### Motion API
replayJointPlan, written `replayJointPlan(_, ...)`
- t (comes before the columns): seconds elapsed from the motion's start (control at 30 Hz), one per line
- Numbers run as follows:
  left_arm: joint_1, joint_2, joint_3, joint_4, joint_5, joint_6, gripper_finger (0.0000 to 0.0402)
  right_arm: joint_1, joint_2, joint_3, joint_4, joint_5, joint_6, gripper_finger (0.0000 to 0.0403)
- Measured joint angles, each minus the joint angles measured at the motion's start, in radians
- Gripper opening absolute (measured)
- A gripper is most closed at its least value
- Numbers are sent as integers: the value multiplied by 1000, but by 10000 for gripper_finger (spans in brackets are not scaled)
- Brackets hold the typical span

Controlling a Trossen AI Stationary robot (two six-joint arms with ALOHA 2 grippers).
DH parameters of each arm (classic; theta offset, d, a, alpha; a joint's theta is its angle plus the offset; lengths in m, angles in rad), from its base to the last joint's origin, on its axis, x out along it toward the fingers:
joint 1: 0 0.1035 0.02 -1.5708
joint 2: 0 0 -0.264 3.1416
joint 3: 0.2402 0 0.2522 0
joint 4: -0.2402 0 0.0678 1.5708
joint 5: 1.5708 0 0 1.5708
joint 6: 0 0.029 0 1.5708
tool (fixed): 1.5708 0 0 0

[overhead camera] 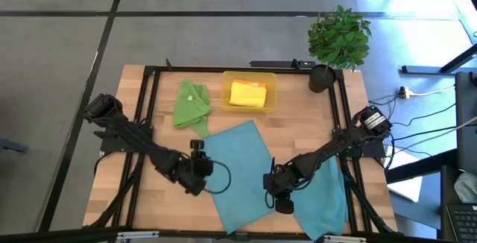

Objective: Fold microfiber towels
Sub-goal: Fold the top blue microfiber cloth

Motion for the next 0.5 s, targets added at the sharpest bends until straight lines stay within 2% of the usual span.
replayJointPlan(0.2,-49,0,-37,50,-30,-8,128,-21,0,10,1,0,-74,53)
replayJointPlan(0.37,-38,0,-128,203,3,2,127,-30,0,69,4,6,-203,53)
replayJointPlan(0.5,-23,0,-187,415,48,45,127,-55,-3,104,17,122,-365,53)
